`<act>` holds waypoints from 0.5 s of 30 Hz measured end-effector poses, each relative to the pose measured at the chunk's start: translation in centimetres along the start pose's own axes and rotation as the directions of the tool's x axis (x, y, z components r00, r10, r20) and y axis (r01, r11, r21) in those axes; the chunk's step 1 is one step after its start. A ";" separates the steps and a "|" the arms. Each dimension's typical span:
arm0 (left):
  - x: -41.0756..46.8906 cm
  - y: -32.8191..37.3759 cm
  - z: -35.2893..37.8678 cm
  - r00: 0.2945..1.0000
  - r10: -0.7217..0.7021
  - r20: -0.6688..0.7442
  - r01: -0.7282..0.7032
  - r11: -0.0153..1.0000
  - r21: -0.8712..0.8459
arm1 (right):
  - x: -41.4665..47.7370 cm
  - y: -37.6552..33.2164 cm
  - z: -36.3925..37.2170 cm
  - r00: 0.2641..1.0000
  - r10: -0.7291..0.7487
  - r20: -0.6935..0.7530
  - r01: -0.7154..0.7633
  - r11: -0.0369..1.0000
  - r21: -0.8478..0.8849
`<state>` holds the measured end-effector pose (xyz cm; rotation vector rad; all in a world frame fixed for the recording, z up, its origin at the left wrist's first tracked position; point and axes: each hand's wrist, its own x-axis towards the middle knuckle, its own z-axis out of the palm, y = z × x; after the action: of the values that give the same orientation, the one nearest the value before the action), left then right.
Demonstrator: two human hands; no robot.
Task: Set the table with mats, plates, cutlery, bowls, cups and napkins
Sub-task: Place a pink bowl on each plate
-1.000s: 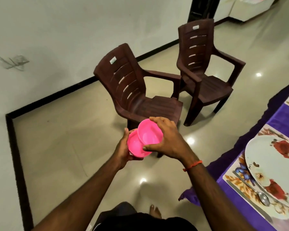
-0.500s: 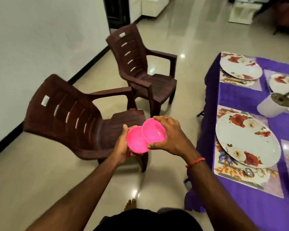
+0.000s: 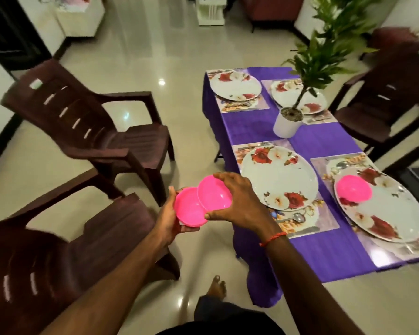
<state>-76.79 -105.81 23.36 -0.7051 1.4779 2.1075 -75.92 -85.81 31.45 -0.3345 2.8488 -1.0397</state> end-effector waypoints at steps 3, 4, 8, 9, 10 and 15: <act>3.1 1.4 2.9 0.998 -0.034 0.046 0.031 0.998 0.046 | 1.6 2.7 -1.6 0.996 0.080 -0.037 -0.079 0.997 0.019; 4.1 2.0 4.1 0.996 -0.040 0.079 0.034 0.997 0.070 | 2.2 3.6 -2.2 0.993 0.107 -0.054 -0.106 0.994 0.026; 7.3 3.7 7.8 0.987 -0.061 0.148 0.040 0.990 0.136 | 4.1 6.6 -4.3 0.978 0.182 -0.099 -0.180 0.983 0.027; 8.1 4.0 8.8 0.986 -0.066 0.156 0.044 0.989 0.142 | 4.4 7.4 -4.9 0.975 0.193 -0.112 -0.191 0.981 0.032; 8.7 4.2 9.2 0.985 -0.071 0.159 0.048 0.989 0.142 | 4.6 7.8 -5.1 0.973 0.198 -0.120 -0.195 0.980 0.032; 11.5 5.1 12.1 0.983 -0.083 0.165 0.053 0.983 0.178 | 5.7 11.0 -6.9 0.953 0.247 -0.174 -0.243 0.969 0.041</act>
<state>-90.47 -94.98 22.98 -0.4892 1.4973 1.9092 -84.44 -74.68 29.55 0.1199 2.9322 -1.0953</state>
